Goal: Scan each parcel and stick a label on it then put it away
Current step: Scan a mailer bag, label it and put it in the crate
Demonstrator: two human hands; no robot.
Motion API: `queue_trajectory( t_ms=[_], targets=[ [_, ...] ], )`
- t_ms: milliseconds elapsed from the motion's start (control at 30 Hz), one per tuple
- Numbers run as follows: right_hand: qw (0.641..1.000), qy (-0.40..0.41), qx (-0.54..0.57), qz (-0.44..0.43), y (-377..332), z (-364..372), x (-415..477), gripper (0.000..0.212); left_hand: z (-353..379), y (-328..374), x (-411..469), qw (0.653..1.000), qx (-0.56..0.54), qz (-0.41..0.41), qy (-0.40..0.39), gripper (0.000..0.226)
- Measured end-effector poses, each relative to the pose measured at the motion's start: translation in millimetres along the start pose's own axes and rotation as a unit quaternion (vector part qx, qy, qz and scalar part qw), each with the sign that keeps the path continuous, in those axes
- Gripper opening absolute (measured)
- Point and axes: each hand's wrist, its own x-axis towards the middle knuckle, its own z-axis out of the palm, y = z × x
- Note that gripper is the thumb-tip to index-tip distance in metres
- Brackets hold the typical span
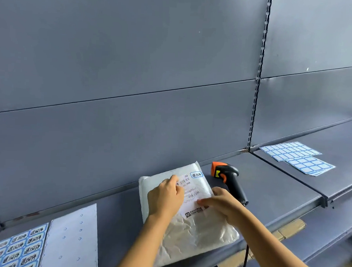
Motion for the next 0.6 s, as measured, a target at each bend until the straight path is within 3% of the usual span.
queue_trajectory(
  t_ms=[200, 333, 600],
  targets=[
    [0.995, 0.043, 0.085, -0.027, 2, -6, -15, 0.04, -23, -44, -38, 0.985, -0.085, -0.131, 0.073, 0.01],
    [0.986, 0.062, 0.139, -0.066, -3, -21, -39, 0.037, -22, -58, -66, 0.978, -0.088, -0.176, 0.066, 0.011],
    [0.969, 0.146, 0.173, -0.097, 19, -148, -140, 0.032, -6, 43, -108, 0.986, -0.137, -0.085, 0.035, 0.012]
  ],
)
